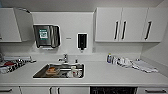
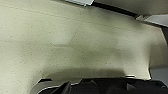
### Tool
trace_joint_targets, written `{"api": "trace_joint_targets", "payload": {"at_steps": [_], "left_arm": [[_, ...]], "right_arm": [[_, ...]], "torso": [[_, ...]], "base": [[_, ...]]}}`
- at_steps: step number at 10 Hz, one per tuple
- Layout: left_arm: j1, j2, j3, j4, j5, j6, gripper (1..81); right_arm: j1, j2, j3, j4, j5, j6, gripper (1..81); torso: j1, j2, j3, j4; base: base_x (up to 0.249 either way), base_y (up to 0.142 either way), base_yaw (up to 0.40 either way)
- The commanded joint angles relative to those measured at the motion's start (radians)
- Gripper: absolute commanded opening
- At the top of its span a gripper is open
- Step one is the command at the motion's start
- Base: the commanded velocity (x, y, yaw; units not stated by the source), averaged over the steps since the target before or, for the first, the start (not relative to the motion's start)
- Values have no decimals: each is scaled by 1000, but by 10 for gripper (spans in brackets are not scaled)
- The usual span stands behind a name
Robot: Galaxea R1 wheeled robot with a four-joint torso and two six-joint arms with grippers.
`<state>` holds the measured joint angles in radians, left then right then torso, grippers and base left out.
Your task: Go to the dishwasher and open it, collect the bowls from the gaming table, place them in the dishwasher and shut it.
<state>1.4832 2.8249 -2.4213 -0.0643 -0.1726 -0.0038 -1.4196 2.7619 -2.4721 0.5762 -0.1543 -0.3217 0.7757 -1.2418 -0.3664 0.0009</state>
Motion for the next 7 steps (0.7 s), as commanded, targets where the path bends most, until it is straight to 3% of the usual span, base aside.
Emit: {"api": "trace_joint_targets", "payload": {"at_steps": [1, 4, 7], "left_arm": [[-68, -11, 7, 3, 39, -2, 811], [-65, -11, 7, 0, 30, -2, 811], [-65, -5, 5, 4, 30, -1, 811]], "right_arm": [[83, 1, -45, 5, -53, -4, 811], [76, 61, -128, 4, -50, -5, 811], [70, 75, -139, 4, -48, -11, 811]], "torso": [[0, 0, 0, 0], [0, 0, 0, 0], [0, 0, 0, 0]], "base": [[0, 0, 0], [0, 0, 0], [0, 0, 0]]}}
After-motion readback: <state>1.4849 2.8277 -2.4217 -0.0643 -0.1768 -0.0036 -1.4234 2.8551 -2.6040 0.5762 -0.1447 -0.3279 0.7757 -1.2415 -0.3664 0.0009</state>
